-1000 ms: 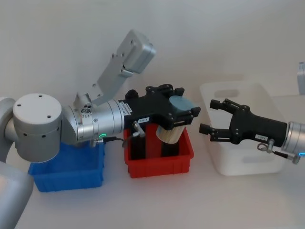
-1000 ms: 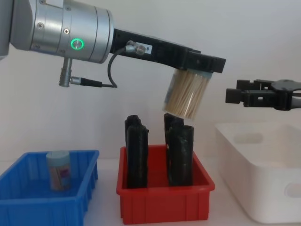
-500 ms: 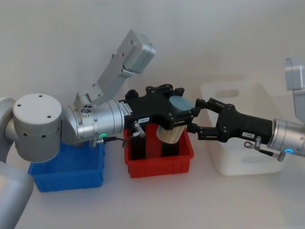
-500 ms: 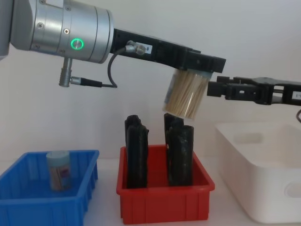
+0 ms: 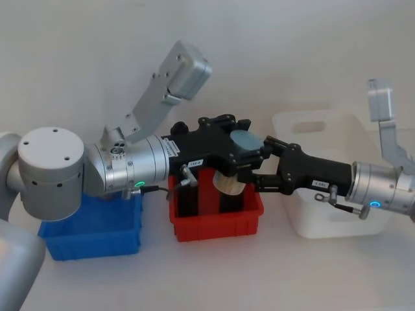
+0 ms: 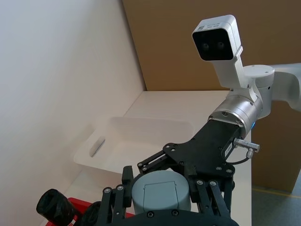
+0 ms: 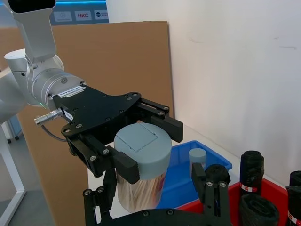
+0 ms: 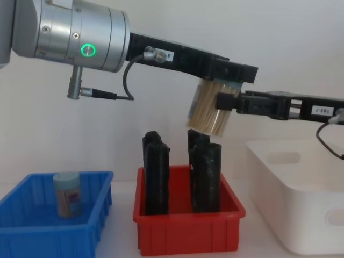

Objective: Pick the cotton swabs from the blue box and place them into the white box.

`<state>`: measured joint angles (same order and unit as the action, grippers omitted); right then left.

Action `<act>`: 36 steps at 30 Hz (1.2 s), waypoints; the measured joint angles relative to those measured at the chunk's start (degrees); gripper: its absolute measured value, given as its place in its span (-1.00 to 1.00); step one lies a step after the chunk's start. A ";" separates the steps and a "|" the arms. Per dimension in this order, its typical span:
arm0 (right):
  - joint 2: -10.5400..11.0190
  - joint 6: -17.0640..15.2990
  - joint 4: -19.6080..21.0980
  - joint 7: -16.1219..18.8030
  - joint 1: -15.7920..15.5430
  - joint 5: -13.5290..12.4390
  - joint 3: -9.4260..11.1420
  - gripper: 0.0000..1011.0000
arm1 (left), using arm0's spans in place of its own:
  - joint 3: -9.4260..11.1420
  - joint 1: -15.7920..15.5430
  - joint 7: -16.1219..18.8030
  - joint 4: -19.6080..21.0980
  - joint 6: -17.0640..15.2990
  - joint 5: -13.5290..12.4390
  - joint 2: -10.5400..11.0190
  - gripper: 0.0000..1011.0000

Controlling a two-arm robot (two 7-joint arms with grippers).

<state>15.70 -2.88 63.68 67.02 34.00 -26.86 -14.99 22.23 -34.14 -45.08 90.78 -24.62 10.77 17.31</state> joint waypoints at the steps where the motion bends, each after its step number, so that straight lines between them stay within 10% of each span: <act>1: -0.07 0.00 -0.15 0.05 0.09 -0.04 -0.11 0.98 | 0.00 0.00 0.00 0.00 0.00 0.00 0.00 0.33; 36: -0.28 1.03 -2.39 -3.17 1.27 1.17 -2.21 0.82 | 0.01 0.00 0.01 0.00 0.00 0.01 0.00 0.33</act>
<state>15.42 -1.85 61.29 63.86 35.26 -25.69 -17.20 22.23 -34.14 -45.07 90.78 -24.62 10.78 17.31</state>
